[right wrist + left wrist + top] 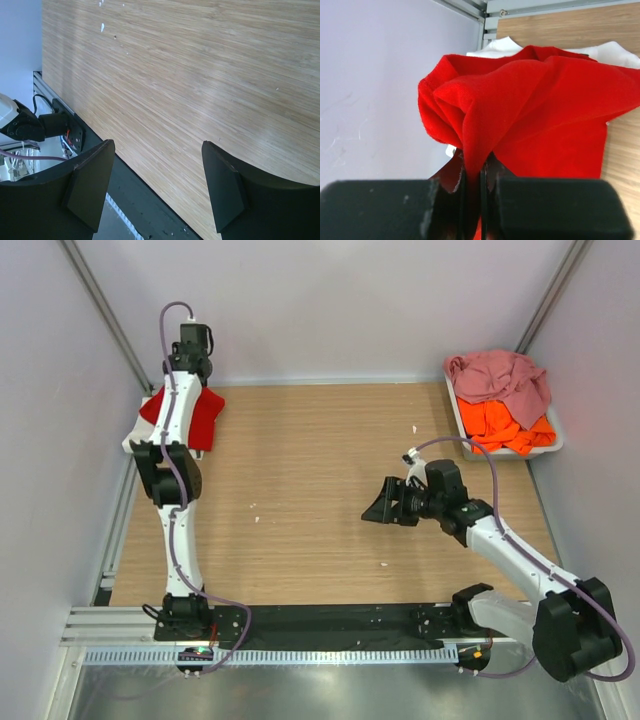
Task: Fold and stack the t-shirts
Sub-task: Neatly place the folded tshirt to the corner, then reset both grippers
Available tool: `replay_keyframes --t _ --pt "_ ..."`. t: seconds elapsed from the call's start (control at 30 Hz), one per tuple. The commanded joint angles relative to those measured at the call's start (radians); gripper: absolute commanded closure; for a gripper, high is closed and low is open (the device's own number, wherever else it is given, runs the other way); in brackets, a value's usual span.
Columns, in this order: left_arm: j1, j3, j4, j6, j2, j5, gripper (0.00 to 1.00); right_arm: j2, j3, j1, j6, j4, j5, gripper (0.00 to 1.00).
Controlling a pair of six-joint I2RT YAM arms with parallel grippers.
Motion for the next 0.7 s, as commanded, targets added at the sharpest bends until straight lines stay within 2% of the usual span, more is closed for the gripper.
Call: replay_keyframes --t 0.0,0.1,0.13,0.17,0.23,0.27,0.3,0.33,0.4,0.43,0.5,0.57,0.67 --pt "0.012 -0.002 0.152 0.087 0.022 -0.048 0.93 0.021 0.005 0.012 -0.006 0.019 0.015 0.24" --pt "0.044 -0.003 0.203 0.1 0.059 -0.059 0.88 0.044 0.005 0.017 -0.012 0.014 0.03 0.24" --pt "0.051 -0.002 0.223 0.099 0.067 -0.055 0.83 0.063 0.008 0.017 -0.012 0.013 0.032 0.23" --pt "0.055 0.001 0.231 0.099 0.076 -0.06 0.7 0.071 0.011 0.018 -0.014 0.007 0.036 0.24" --pt "0.077 0.001 0.27 0.097 0.101 -0.074 0.53 0.09 0.014 0.018 -0.015 0.004 0.041 0.23" --pt "0.087 0.005 0.286 0.094 0.113 -0.095 0.37 0.107 0.014 0.021 -0.017 -0.001 0.046 0.24" --pt "0.109 0.008 0.3 0.094 0.121 -0.104 0.31 0.115 0.014 0.023 -0.02 -0.001 0.047 0.23" --pt "0.121 0.008 0.33 0.081 0.136 -0.117 0.21 0.124 0.014 0.024 -0.021 -0.009 0.052 0.24" --pt "0.167 0.038 0.338 0.058 0.15 -0.135 0.17 0.144 0.017 0.03 -0.027 -0.015 0.067 0.24" --pt "0.179 0.044 0.334 0.0 0.153 -0.138 0.1 0.149 0.018 0.032 -0.027 -0.018 0.07 0.24" --pt "0.202 0.07 0.311 -0.05 0.147 -0.15 0.01 0.164 0.018 0.041 -0.029 -0.013 0.084 0.24" --pt "0.204 0.101 0.289 -0.108 0.132 -0.151 0.0 0.176 0.026 0.044 -0.032 -0.006 0.09 0.23" --pt "0.198 0.175 0.217 -0.206 0.101 -0.079 0.0 0.202 0.044 0.052 -0.037 -0.004 0.108 0.23"
